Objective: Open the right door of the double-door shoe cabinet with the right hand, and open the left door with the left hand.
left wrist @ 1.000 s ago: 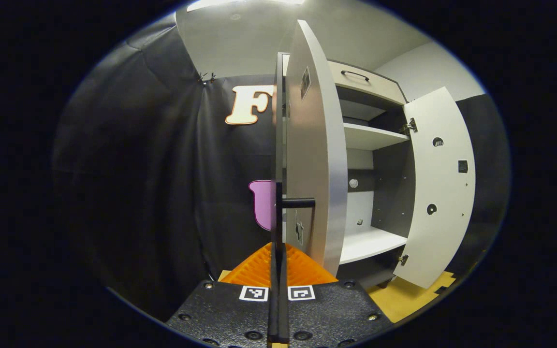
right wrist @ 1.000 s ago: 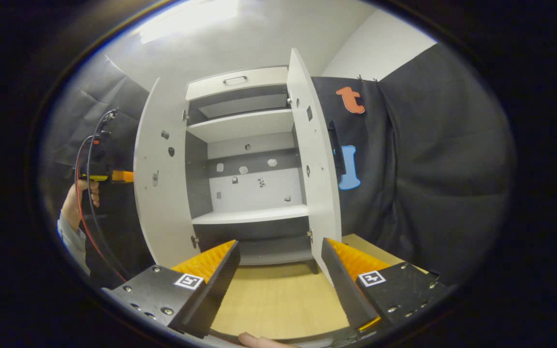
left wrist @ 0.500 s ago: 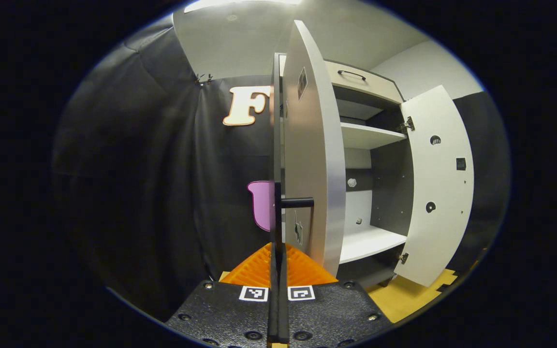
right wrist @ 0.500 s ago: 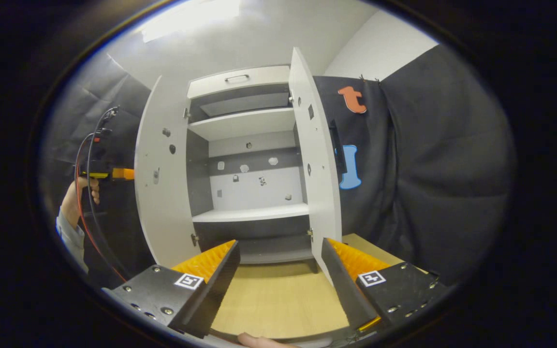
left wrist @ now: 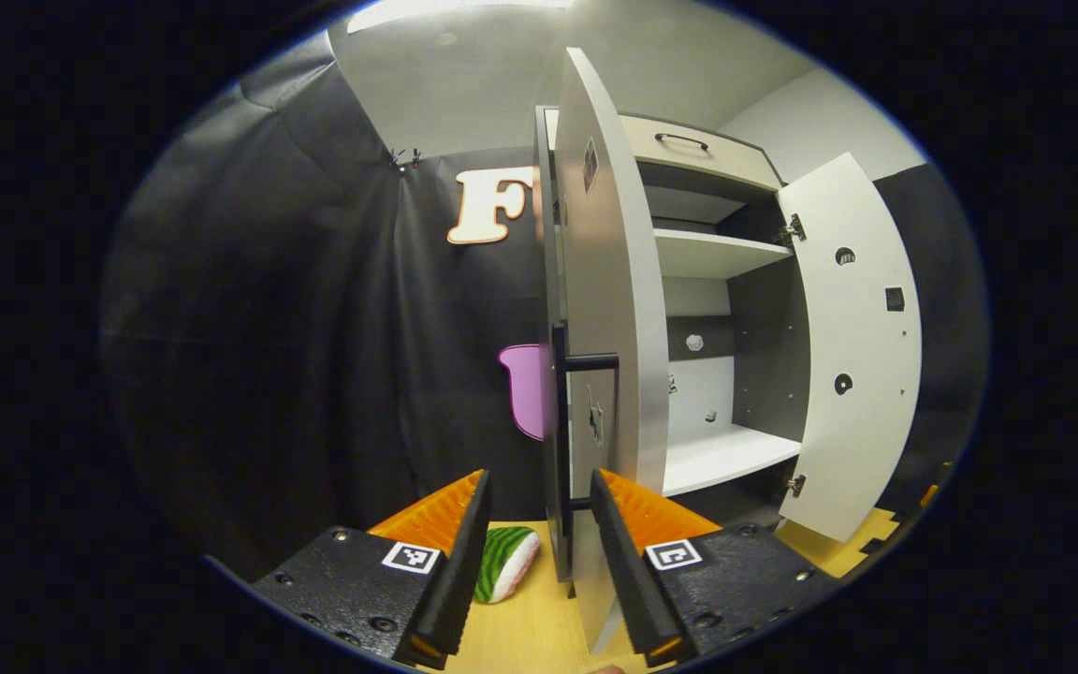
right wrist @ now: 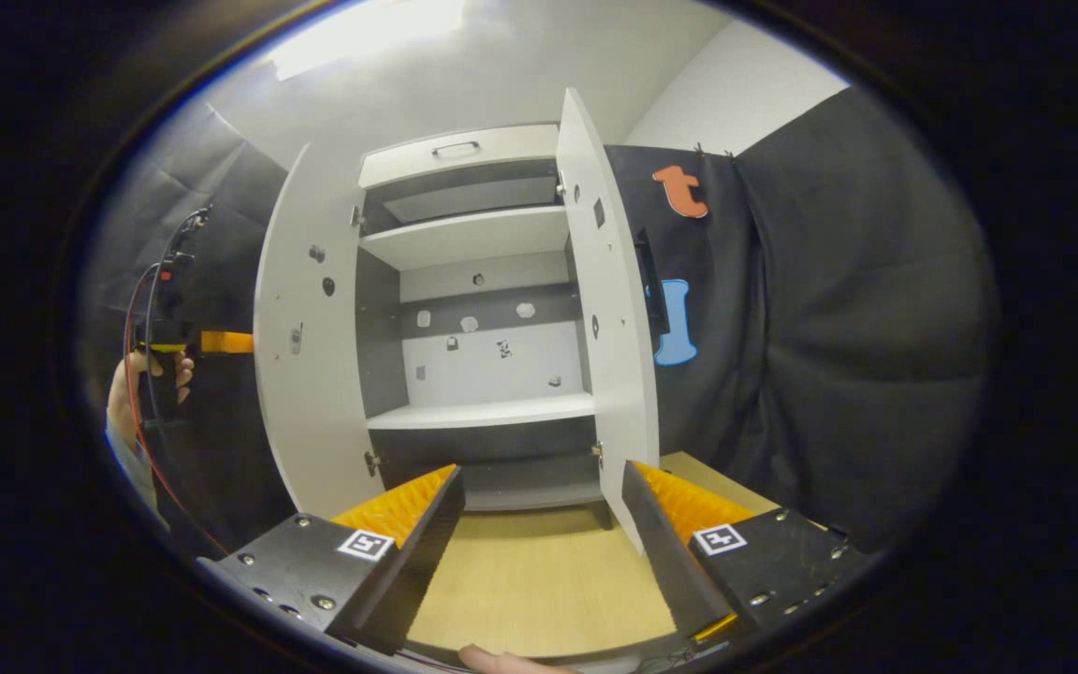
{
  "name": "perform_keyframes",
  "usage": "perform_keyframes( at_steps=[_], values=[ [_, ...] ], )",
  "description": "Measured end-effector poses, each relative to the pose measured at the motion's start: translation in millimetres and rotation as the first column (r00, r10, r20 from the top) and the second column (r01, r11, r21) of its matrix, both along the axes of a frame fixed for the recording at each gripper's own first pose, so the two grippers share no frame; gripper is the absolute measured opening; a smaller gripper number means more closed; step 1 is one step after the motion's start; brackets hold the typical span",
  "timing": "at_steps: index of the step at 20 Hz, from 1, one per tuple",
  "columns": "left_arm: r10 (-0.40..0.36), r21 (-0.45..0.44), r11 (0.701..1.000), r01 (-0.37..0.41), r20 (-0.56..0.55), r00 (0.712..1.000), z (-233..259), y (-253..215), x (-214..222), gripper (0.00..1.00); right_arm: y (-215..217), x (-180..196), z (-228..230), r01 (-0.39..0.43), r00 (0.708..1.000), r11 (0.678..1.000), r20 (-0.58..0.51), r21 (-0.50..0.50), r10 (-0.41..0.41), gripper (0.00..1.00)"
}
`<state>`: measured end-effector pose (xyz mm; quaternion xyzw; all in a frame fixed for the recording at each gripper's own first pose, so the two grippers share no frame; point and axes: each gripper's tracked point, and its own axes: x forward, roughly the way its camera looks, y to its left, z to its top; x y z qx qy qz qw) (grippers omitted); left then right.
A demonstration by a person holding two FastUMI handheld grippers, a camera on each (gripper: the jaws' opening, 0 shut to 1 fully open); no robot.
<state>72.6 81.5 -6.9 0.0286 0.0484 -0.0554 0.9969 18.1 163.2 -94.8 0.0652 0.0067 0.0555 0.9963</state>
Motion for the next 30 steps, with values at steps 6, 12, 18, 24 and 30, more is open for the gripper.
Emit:
perform_keyframes(
  at_steps=[6,12,18,24,30],
  values=[
    [0.045,0.001,0.999,-0.045,0.025,0.999,9,-2,-41,0.99,-1,5,2,0.004,1.000,1.000,-0.001,-0.012,-0.004,1.00],
    [0.068,-0.046,0.997,-0.065,0.057,0.996,10,-28,-71,0.98,-3,11,13,0.004,1.000,1.000,0.014,-0.008,-0.004,1.00],
    [0.006,-0.057,0.998,-0.002,0.072,0.997,-4,-79,-91,0.98,1,13,27,-0.008,0.999,1.000,0.034,-0.015,0.009,1.00],
    [-0.036,-0.064,0.997,0.039,0.048,0.998,-30,-121,-97,0.98,1,16,30,-0.013,0.999,0.999,0.040,-0.033,0.014,1.00],
    [-0.002,-0.088,0.996,0.007,0.057,0.998,-50,-138,-104,0.99,-6,19,33,-0.004,0.999,1.000,0.039,-0.017,0.005,1.00]
  ],
)
